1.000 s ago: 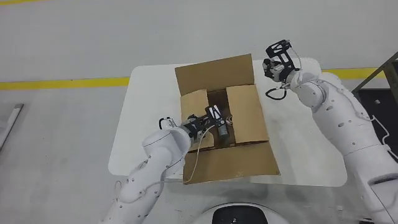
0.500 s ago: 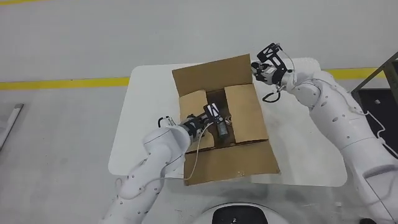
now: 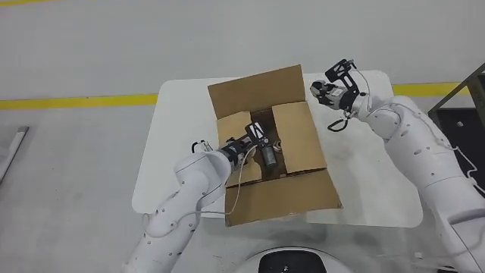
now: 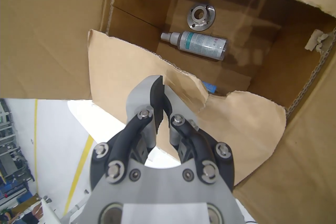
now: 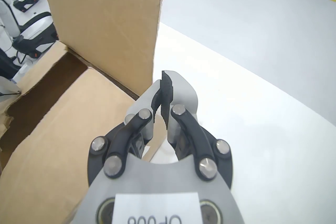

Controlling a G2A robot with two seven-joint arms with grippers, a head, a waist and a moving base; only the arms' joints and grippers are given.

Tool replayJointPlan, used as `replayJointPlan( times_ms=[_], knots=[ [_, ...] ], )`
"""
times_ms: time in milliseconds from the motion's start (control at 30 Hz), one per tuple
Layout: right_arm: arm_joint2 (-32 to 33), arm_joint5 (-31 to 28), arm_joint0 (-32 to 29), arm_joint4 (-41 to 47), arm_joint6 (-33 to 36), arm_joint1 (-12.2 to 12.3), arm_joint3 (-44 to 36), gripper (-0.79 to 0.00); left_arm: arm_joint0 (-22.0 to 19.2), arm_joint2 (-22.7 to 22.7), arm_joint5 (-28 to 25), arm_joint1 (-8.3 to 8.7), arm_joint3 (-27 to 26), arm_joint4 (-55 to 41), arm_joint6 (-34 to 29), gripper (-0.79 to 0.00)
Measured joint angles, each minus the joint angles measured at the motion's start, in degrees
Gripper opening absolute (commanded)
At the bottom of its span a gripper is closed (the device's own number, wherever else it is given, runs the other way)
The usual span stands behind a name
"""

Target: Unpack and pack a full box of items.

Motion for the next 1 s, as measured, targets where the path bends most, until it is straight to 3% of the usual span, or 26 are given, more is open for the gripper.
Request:
replayJointPlan(
  times_ms=[200, 300, 333, 367, 400, 433, 700, 1000],
  knots=[
    [0.59, 9.31, 1.71, 5.49, 3.25, -0.89, 1.77, -0.785, 0.85, -1.46, 0.43, 0.23, -1.42, 0.39, -1.07, -0.785],
    [-1.04, 11.19, 3.97, 8.11, 5.50, -2.03, 3.41, -0.785, 1.50, -2.21, 0.61, 0.36, -2.61, 0.40, -1.81, -0.785],
    [-1.77, 11.20, 4.77, 8.45, 6.01, -2.42, 3.98, -0.785, 1.68, -2.41, 0.67, 0.40, -2.90, 0.42, -2.09, -0.723],
    [-2.58, 10.99, 5.57, 8.58, 6.40, -2.81, 4.61, -0.785, 1.83, -2.61, 0.79, 0.43, -3.13, 0.45, -2.39, -0.514],
    [-3.75, 10.48, 6.63, 8.48, 6.72, -3.35, 5.53, -0.785, 2.04, -2.90, 1.08, 0.47, -3.36, 0.67, -2.91, -0.166],
    [-4.59, 10.05, 7.39, 8.40, 6.71, -3.75, 6.30, -0.785, 2.21, -3.10, 1.38, 0.50, -3.54, 0.83, -3.27, 0.000],
    [-8.15, 1.13, 12.22, 11.20, 2.79, -6.38, 14.18, -0.785, 4.37, -7.70, 6.39, 0.87, -7.53, 0.44, -5.40, 0.000],
    [-8.90, -11.14, 13.57, 9.23, -2.07, -6.35, 18.54, -0.785, 10.79, -16.87, 7.38, 2.09, -14.43, -2.69, -8.17, 0.000]
  ],
)
